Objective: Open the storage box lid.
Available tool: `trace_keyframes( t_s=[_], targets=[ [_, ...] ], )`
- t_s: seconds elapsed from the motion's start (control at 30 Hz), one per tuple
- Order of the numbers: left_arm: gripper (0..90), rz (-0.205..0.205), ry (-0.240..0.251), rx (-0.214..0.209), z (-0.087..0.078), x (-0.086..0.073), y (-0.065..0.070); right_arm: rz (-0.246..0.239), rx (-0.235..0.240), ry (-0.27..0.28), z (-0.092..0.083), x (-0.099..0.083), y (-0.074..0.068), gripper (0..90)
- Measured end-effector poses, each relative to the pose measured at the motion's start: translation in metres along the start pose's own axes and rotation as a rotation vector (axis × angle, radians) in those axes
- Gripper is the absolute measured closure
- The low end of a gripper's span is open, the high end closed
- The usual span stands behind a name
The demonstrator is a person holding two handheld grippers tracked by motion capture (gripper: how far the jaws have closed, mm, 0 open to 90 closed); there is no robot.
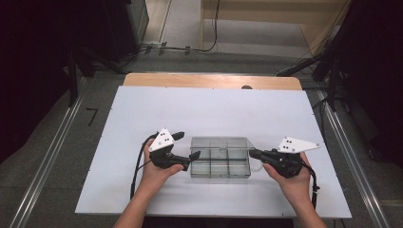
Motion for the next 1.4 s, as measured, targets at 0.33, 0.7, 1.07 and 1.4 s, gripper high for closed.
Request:
trace_keyframes(
  t_s=[0.33, 0.7, 1.07, 1.4],
  targets=[
    [28.5, -0.010, -0.029, -0.024, 0.018, -0.001, -0.005, 0.010, 0.000, -0.014, 0.009, 0.008, 0.004, 87.9],
    [50.8, -0.019, -0.025, 0.001, 0.029, -0.004, -0.013, 0.027, 0.003, 0.022, 0.007, 0.013, 0.012, 87.8],
    [55.0, -0.030, -0.013, -0.021, 0.029, -0.005, -0.017, 0.036, 0.055, -0.027, 0.000, 0.001, 0.024, 70.5],
    [55.8, -0.051, 0.000, -0.031, 0.030, -0.004, -0.019, 0.072, 0.060, -0.028, 0.020, 0.002, 0.035, 23.9]
  ],
)
Point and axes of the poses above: each handheld gripper's, and its own axes: z roughly forward along the jaws, x roughly out of its top, y roughly to its right, the point moved 4 cm from there along z, roughly forward along the jaws, and after that the axes turned 3 degrees about x, right-handed, at the moved point
